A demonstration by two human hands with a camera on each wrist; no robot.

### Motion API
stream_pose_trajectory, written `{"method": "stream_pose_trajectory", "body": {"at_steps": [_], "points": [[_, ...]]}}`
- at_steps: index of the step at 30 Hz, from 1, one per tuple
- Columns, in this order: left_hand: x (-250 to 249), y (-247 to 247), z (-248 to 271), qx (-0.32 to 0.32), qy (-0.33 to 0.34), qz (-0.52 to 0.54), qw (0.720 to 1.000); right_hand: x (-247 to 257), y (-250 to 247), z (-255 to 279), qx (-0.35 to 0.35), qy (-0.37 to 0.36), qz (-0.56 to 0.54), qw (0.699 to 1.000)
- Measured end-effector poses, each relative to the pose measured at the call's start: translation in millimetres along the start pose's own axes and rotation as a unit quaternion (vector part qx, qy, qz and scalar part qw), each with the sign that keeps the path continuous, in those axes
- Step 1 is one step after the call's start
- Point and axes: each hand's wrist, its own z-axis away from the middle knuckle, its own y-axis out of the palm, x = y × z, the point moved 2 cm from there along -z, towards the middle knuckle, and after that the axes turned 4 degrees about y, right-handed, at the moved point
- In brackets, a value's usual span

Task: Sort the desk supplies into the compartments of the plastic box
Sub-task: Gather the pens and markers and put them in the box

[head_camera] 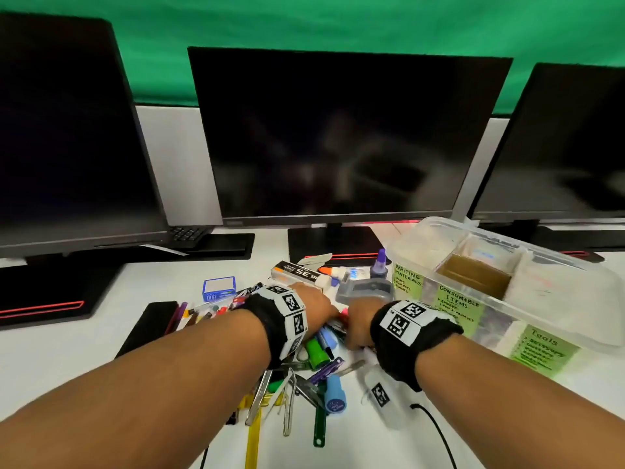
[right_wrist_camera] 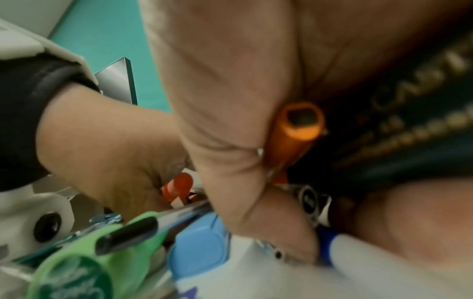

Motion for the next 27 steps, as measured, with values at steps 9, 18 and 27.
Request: {"method": "stream_pose_trajectory", "body": {"at_steps": [9,18,27], "points": [[22,0,-14,-0.024,0.023,0.021,0.999,-11,-19,-6,0.043,0.045,-0.086,0.994],[29,-30,4,-0.091,-0.006,0.043,0.995,-28,-32,24,-0.013,0.104,-0.292,0.951],[34,-58,27,-0.146,-0.025,0.08,0.986,-52,-44,75,-0.079,0.108,-0.485,0.864]]}}
